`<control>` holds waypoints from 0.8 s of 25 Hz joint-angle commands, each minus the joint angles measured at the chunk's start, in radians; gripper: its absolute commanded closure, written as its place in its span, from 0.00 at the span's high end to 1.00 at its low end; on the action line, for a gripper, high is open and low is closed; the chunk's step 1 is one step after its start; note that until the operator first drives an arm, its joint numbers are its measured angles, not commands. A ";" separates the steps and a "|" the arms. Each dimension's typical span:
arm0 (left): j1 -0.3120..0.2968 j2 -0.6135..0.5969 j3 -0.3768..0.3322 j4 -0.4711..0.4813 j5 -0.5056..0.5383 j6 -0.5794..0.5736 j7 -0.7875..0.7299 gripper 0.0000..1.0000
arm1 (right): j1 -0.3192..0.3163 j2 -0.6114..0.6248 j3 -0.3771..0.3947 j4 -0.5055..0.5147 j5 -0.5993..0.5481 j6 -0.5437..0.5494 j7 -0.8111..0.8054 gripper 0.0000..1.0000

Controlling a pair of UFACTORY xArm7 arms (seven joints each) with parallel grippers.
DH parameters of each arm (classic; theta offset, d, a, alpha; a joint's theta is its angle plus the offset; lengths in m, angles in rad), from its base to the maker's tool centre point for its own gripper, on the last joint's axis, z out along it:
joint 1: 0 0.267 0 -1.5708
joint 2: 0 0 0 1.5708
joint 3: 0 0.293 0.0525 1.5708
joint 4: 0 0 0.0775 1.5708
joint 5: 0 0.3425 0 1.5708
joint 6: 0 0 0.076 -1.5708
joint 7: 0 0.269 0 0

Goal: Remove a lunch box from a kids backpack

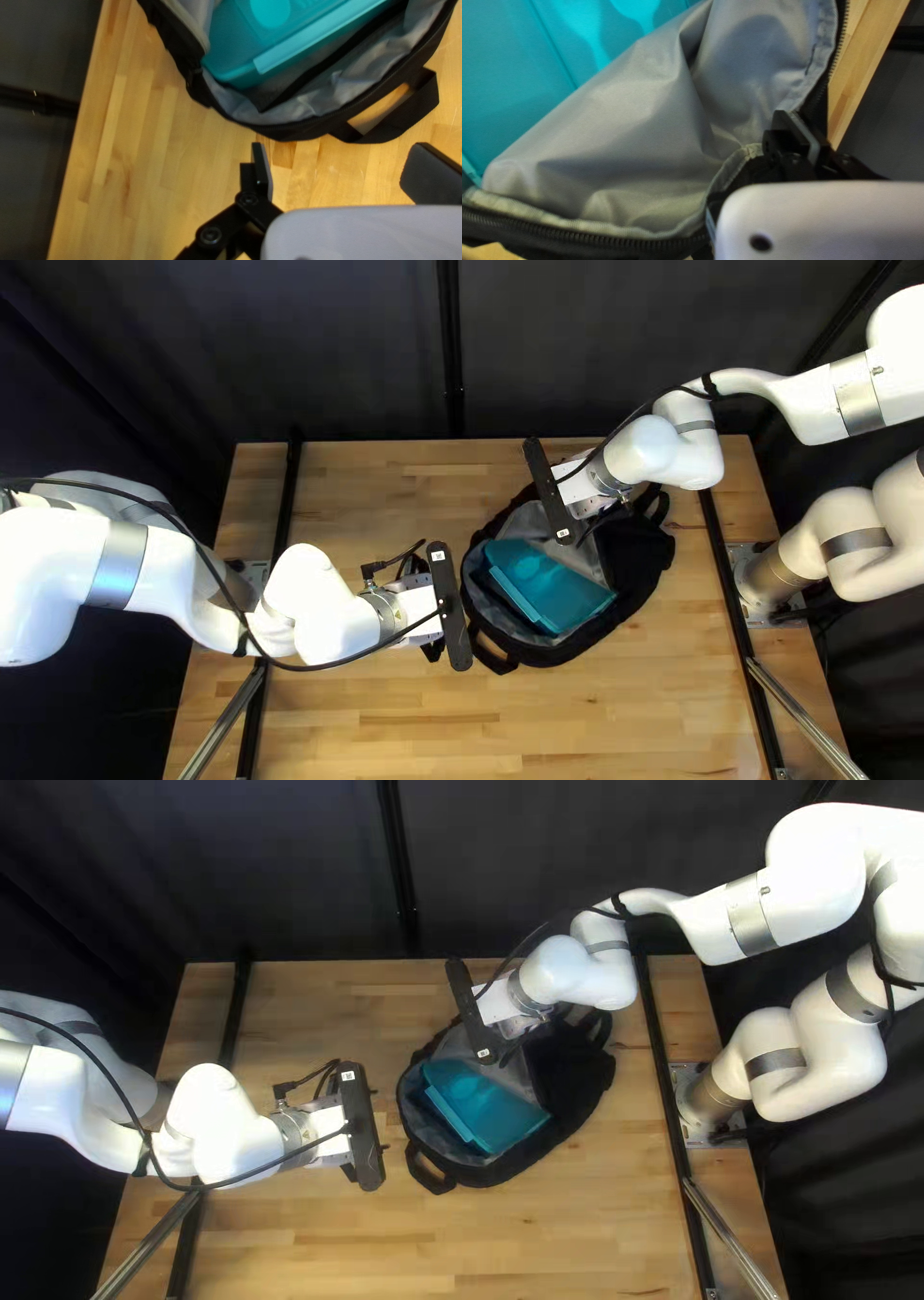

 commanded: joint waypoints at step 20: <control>0.974 -0.001 -0.807 0.240 0.294 -0.180 0.067 1.00 | 0.000 0.000 0.000 0.000 0.000 0.000 0.000 0.00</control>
